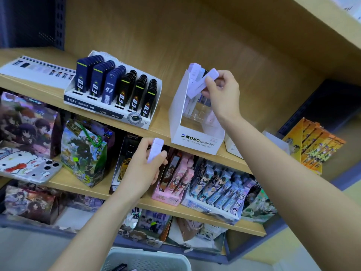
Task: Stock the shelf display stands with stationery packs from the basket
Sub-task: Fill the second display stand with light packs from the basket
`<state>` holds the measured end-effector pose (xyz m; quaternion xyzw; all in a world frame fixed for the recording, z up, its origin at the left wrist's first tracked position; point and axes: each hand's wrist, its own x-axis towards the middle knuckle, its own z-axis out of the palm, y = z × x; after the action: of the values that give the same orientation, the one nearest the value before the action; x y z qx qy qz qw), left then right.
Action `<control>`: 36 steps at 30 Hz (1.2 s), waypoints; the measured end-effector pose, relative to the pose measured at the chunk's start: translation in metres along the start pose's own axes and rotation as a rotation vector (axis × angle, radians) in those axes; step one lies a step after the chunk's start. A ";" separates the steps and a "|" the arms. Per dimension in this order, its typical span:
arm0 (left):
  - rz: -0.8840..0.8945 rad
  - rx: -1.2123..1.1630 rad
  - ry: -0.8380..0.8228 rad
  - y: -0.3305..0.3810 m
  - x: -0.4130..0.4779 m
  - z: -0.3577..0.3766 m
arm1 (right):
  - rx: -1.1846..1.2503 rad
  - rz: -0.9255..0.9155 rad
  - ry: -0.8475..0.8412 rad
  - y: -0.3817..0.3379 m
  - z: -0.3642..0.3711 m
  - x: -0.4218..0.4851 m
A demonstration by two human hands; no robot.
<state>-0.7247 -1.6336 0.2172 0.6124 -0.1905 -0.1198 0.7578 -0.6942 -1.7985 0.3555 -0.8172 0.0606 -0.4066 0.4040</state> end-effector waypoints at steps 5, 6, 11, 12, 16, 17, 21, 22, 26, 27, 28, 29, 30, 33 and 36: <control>-0.073 -0.081 -0.012 0.002 0.002 0.000 | -0.081 0.043 -0.101 0.009 0.011 0.006; -0.102 -0.108 -0.011 0.002 0.003 0.000 | -0.117 0.028 -0.144 0.010 0.012 0.006; -0.159 -0.180 -0.006 0.000 0.007 0.000 | -0.220 -0.063 -0.135 0.013 0.014 0.007; -0.155 -0.172 -0.007 0.000 0.007 0.000 | -0.253 -0.081 -0.125 0.015 0.015 0.008; -0.105 -0.102 -0.022 0.001 0.005 -0.001 | -0.398 -0.176 -0.124 0.017 0.015 0.010; -0.089 -0.089 -0.025 0.002 0.004 -0.002 | -0.428 -0.192 -0.121 0.016 0.015 0.009; -0.010 -0.022 -0.032 0.005 0.003 -0.005 | -0.401 -0.254 -0.083 0.011 0.012 -0.017; 0.008 -0.004 -0.029 0.006 0.002 -0.006 | -0.370 -0.265 -0.102 0.009 0.010 -0.029; 0.023 0.023 -0.032 0.005 0.000 -0.006 | -0.321 -0.199 -0.396 0.004 -0.001 -0.088; 0.015 0.029 -0.040 0.004 -0.001 -0.005 | -0.315 -0.148 -0.471 0.004 -0.005 -0.101; 0.017 0.043 -0.048 0.003 -0.002 -0.004 | -0.289 -0.079 -0.531 0.003 -0.008 -0.112; 0.035 0.064 -0.056 0.002 -0.003 -0.003 | -0.233 0.003 -0.576 0.002 -0.010 -0.120; 0.065 0.091 -0.060 0.001 -0.004 -0.002 | -0.161 0.084 -0.601 0.002 -0.012 -0.127; 0.173 0.169 -0.074 -0.002 -0.009 0.000 | 0.008 0.254 -0.589 0.000 -0.017 -0.135; 0.277 0.227 -0.030 -0.004 -0.015 0.001 | 0.143 0.345 -0.546 -0.001 -0.021 -0.137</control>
<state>-0.7384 -1.6294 0.2117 0.6602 -0.2968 -0.0011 0.6900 -0.8004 -1.7523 0.2785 -0.8432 0.0586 -0.1013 0.5247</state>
